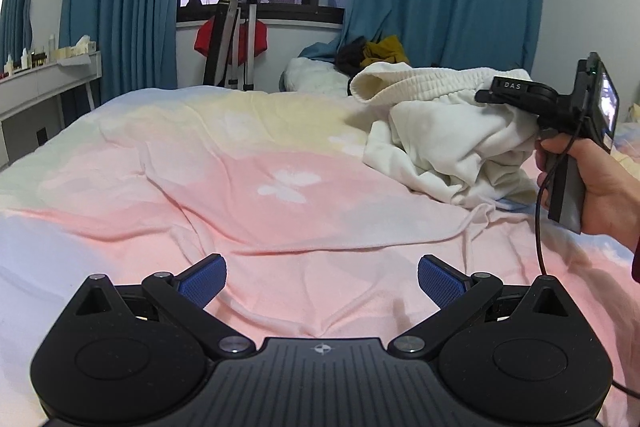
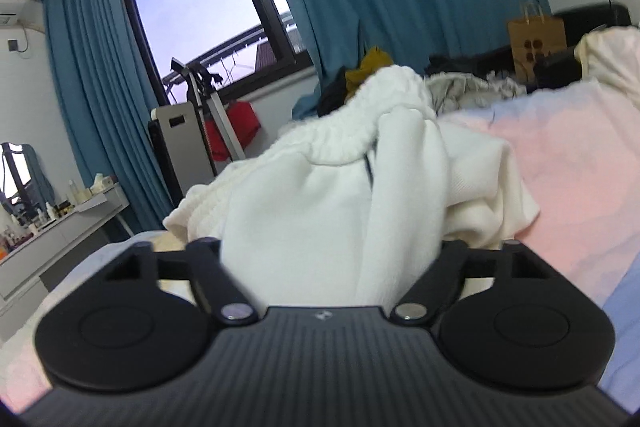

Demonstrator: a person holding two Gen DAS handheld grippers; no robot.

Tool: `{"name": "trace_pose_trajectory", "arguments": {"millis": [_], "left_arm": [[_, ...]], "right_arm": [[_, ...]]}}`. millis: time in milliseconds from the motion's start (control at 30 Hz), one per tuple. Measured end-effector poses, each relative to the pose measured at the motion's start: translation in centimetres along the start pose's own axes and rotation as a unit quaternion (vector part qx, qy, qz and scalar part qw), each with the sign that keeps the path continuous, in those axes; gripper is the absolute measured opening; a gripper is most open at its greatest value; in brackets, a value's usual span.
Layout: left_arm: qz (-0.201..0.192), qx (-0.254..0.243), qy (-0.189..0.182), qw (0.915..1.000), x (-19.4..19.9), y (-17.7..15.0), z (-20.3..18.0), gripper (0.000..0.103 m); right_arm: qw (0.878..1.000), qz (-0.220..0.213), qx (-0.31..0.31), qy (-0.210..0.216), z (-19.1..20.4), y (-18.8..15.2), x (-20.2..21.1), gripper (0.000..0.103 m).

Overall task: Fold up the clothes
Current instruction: 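Grasp the ribbed waistband of the white sweatpants with the right tool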

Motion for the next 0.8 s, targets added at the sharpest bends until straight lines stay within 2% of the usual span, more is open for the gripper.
{"name": "trace_pose_trajectory", "arguments": {"millis": [67,133,300,500,600,733,800], "left_arm": [[-0.001,0.006,-0.001,1.0,0.2,0.1,0.0,0.103],[-0.007,0.01,-0.002,0.9999,0.6,0.3,0.1,0.103],[-0.033,0.017,-0.008,0.9993,1.9,1.2,0.2,0.103],[-0.066,0.023,-0.018,0.9974,4.1,2.5,0.6,0.103],[-0.081,0.027,-0.025,0.996,5.3,3.2,0.8,0.103],[-0.098,0.045,-0.039,0.9934,6.7,4.4,1.7,0.103],[-0.101,0.058,-0.045,0.9921,7.2,4.8,2.3,0.103]], "right_arm": [[1.0,-0.006,0.015,0.004,0.7,0.3,0.7,0.062],[1.0,-0.008,0.03,-0.005,1.1,0.8,1.3,0.046],[0.998,-0.026,0.053,-0.013,3.3,1.5,5.6,0.03],[0.986,-0.044,0.16,0.011,9.1,3.3,12.2,0.023],[0.984,-0.047,0.168,0.031,10.6,3.4,15.4,0.022],[0.976,-0.025,0.212,0.047,13.6,2.0,19.1,0.021],[0.972,0.013,0.23,0.051,15.1,0.8,20.2,0.021]]}}
Point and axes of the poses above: each gripper's, at about its wrist camera, not at the fingertips, and x roughly against the way its jaws point, z to its left, y to its top, the point moved 2 cm from there along -x, roughly the way its jaws point, and after that the axes turned 11 degrees about x, right-handed, at the moved point
